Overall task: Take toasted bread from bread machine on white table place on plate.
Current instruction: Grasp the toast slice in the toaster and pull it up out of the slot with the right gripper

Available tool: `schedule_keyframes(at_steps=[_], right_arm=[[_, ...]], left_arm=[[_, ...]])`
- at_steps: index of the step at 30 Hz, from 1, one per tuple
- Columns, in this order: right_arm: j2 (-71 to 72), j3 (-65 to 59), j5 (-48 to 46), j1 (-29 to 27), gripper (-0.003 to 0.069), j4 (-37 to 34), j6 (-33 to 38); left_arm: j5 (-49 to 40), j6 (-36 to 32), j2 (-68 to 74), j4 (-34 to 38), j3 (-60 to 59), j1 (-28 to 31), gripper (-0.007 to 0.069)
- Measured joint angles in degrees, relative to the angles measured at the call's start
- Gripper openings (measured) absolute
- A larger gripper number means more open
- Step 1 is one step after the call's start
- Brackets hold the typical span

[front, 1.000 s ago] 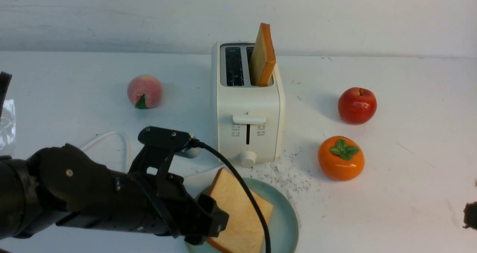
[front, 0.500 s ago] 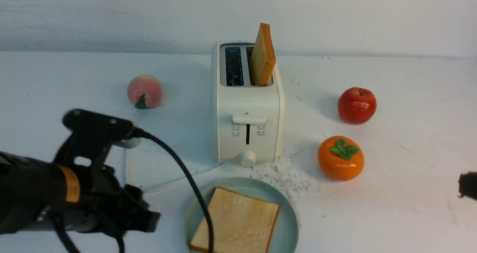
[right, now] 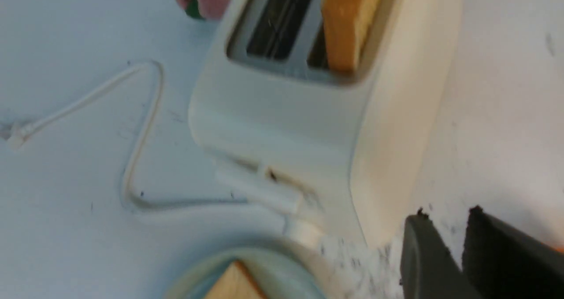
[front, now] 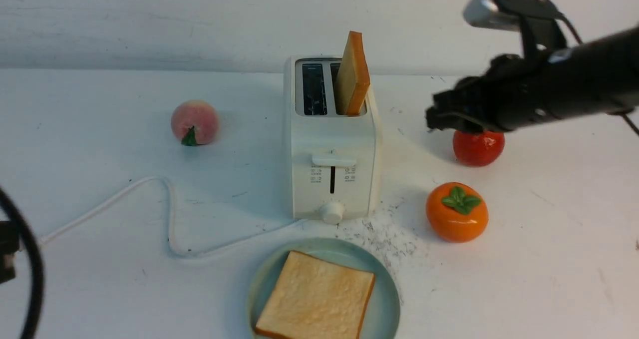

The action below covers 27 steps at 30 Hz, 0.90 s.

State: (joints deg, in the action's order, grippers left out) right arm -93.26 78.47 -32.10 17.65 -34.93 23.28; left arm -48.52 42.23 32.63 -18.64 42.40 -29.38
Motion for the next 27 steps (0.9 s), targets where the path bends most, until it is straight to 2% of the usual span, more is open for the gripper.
schedule_keyframes(at_steps=[2,3,5,8,12,23,27], right_arm=[[-2.7,3.3,0.2,0.5,0.0229,0.0,-0.2],[-7.2,7.5,0.2,1.0,0.0298,0.0,-1.0],[-9.9,9.9,0.0,1.1,0.0336,0.0,-1.5],[-15.6,18.1,-1.7,1.5,0.0459,-0.1,-3.5],[-17.6,22.4,-2.4,1.5,0.053,-0.1,-4.6],[-17.8,24.1,-2.6,4.2,0.0544,-0.3,-4.8],[-19.3,24.2,0.3,4.4,0.0497,3.2,-5.0]], left_arm=[[-0.9,0.1,-1.3,0.1,0.0,0.0,-0.0014],[-2.2,0.2,-2.7,0.2,0.0,0.0,-0.0014],[-3.3,0.2,-3.5,0.3,0.0,0.0,-0.0014],[-7.8,0.2,-5.0,0.4,0.0,0.0,-0.0014],[-11.0,0.3,-5.3,0.6,0.0,0.0,-0.0014],[-11.1,0.3,-5.3,0.2,0.0,0.0,-0.0014],[-11.0,0.3,-5.3,0.2,0.0,0.0,-0.0014]])
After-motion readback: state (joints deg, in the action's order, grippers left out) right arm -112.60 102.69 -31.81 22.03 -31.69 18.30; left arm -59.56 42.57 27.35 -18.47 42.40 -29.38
